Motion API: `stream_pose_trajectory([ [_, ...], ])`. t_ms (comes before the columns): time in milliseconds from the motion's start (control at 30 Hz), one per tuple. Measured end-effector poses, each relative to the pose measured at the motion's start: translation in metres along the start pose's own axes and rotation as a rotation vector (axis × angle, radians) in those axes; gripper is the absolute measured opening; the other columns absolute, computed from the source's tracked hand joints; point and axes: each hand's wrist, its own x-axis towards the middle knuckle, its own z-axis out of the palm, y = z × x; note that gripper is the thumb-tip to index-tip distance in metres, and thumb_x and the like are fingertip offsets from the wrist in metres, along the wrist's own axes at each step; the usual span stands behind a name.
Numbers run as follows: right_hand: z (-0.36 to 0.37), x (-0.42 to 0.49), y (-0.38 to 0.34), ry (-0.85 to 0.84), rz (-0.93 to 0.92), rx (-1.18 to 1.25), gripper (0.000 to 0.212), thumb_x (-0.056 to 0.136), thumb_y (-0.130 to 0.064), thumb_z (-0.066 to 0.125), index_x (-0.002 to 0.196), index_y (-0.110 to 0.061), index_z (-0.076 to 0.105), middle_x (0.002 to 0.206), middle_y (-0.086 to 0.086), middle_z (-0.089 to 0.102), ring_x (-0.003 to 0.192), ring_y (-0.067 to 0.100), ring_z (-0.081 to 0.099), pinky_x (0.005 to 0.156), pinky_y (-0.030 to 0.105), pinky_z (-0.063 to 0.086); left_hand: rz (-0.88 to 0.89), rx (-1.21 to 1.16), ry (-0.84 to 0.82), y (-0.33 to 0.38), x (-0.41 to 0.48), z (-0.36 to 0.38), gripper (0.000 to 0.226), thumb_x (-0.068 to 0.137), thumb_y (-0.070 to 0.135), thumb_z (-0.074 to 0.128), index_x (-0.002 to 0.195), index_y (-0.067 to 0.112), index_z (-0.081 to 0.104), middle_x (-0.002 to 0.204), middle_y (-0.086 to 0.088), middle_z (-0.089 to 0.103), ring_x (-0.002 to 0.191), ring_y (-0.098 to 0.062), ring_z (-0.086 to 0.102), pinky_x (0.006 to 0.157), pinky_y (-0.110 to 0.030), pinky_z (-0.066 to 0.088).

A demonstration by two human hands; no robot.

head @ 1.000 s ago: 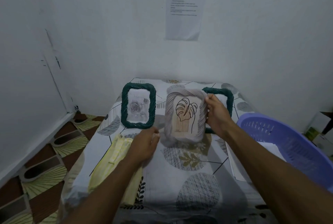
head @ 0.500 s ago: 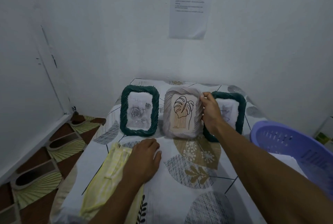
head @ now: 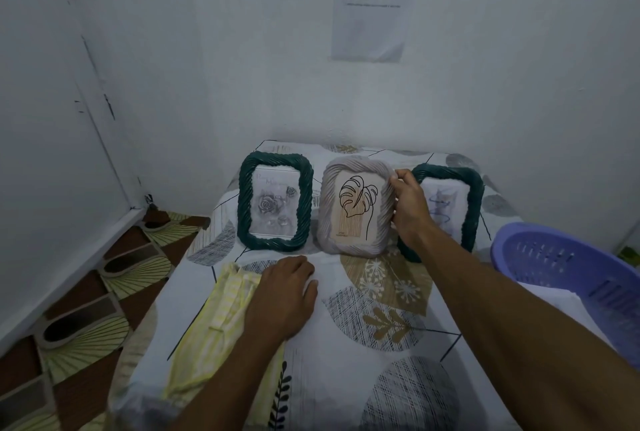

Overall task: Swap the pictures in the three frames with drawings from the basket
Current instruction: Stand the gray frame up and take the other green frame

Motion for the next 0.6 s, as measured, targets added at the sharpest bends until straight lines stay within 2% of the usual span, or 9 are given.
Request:
stream_pose_trajectory([
  [100, 0.0013, 0.0002, -0.0009, 0.006, 0.001, -0.023, 0.021, 0.099, -0.023, 0.042, 0.082, -0.024, 0.053, 0.085, 0.002, 0.061, 0.083, 0.020, 0.055, 0.073, 0.035, 0.038, -0.002, 0.000, 0.014, 0.0003, -0.0002, 0.0002, 0.038, 0.088, 0.038, 0.037, 0.096, 0.015, 0.066, 0.102, 0.000, 0.064, 0.096, -0.018, 0.059, 0.084, -0.036, 0.046],
  [300, 0.0021, 0.0010, -0.0004, 0.035, -0.005, -0.033, 0.023, 0.100, -0.021, 0.042, 0.081, -0.023, 0.053, 0.085, 0.003, 0.060, 0.077, 0.017, 0.056, 0.064, 0.029, 0.040, -0.008, -0.001, 0.007, 0.0000, -0.0006, 0.0007, 0.039, 0.088, 0.039, 0.036, 0.097, 0.015, 0.066, 0.104, 0.000, 0.064, 0.097, -0.018, 0.059, 0.084, -0.035, 0.045],
  [400, 0.0028, 0.0011, 0.0005, 0.050, -0.001, -0.028, 0.022, 0.099, -0.022, 0.044, 0.080, -0.023, 0.054, 0.086, 0.002, 0.060, 0.082, 0.019, 0.056, 0.068, 0.031, 0.041, -0.002, 0.001, 0.003, -0.0003, -0.0006, 0.0002, 0.038, 0.087, 0.039, 0.037, 0.097, 0.015, 0.065, 0.103, 0.000, 0.064, 0.096, -0.019, 0.059, 0.082, -0.036, 0.046],
  [500, 0.0033, 0.0005, -0.0017, 0.060, -0.013, -0.022, 0.014, 0.097, -0.024, 0.048, 0.088, -0.022, 0.059, 0.091, 0.004, 0.062, 0.089, 0.021, 0.057, 0.076, 0.035, 0.043, -0.001, 0.001, -0.005, -0.0008, 0.0003, 0.0001, 0.037, 0.088, 0.039, 0.038, 0.097, 0.015, 0.065, 0.102, 0.001, 0.063, 0.096, -0.018, 0.058, 0.082, -0.036, 0.046],
  [600, 0.0033, -0.0033, -0.0074, 0.061, -0.040, 0.007, 0.016, 0.095, -0.023, 0.053, 0.106, -0.015, 0.060, 0.091, 0.001, 0.064, 0.082, 0.016, 0.061, 0.066, 0.029, 0.046, 0.005, 0.002, -0.003, -0.0012, 0.0003, 0.0008, 0.036, 0.088, 0.038, 0.038, 0.096, 0.015, 0.065, 0.101, 0.001, 0.064, 0.096, -0.019, 0.059, 0.081, -0.036, 0.046],
])
